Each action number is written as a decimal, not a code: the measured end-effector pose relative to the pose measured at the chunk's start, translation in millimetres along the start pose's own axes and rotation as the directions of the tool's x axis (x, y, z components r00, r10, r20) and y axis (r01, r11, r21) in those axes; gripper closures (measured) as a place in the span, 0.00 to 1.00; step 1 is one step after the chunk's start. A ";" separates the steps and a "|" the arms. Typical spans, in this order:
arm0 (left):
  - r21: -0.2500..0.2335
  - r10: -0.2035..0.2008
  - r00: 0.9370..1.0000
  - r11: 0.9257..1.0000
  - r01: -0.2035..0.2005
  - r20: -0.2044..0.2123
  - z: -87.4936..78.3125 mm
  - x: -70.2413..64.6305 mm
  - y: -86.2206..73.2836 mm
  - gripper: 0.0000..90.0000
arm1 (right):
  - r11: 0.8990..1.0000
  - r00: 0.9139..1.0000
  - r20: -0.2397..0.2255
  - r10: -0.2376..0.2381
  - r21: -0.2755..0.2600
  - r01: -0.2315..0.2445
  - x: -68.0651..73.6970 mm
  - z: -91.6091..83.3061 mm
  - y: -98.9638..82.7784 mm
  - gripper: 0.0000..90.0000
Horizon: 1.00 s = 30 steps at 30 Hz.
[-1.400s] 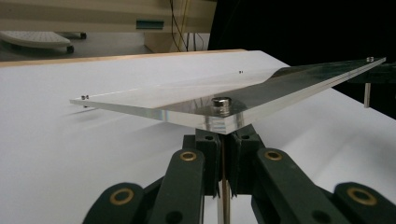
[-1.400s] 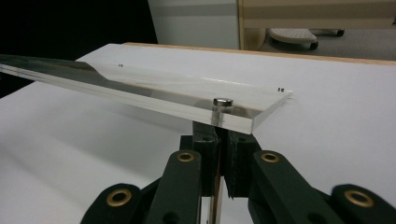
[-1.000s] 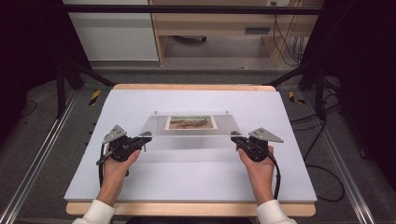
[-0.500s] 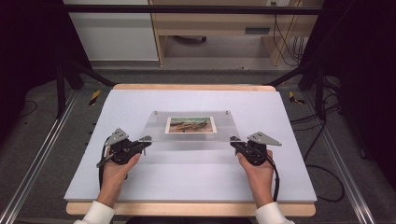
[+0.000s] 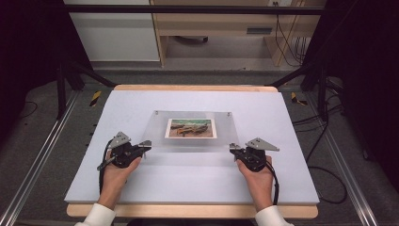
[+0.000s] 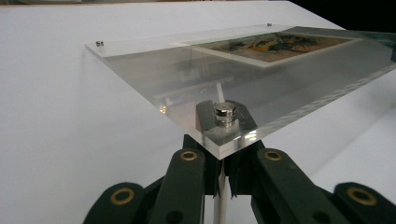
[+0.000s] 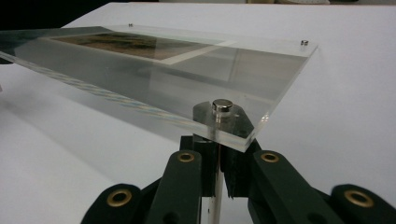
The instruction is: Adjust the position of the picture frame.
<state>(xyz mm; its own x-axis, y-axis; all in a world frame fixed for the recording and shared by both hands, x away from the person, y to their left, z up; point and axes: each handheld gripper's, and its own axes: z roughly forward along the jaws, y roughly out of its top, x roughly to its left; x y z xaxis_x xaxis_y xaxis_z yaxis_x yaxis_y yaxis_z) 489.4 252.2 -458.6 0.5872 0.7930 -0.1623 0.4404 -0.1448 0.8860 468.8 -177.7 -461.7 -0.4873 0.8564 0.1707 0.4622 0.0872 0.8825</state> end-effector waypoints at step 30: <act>0.076 0.009 1.000 0.997 -0.008 -0.012 10.6 -6.1 -10.3 0.93 | 0.998 0.999 0.031 -0.021 0.061 0.019 -3.2 4.6 -9.2 0.95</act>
<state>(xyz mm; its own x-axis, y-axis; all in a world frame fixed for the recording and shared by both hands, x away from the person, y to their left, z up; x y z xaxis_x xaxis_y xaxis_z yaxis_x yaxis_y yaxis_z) 488.6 242.6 -471.3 0.5828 0.7987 -0.1496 0.4861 -0.1952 0.8518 469.5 -178.9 -472.4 -0.4734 0.8698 0.1387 0.4970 0.1338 0.8574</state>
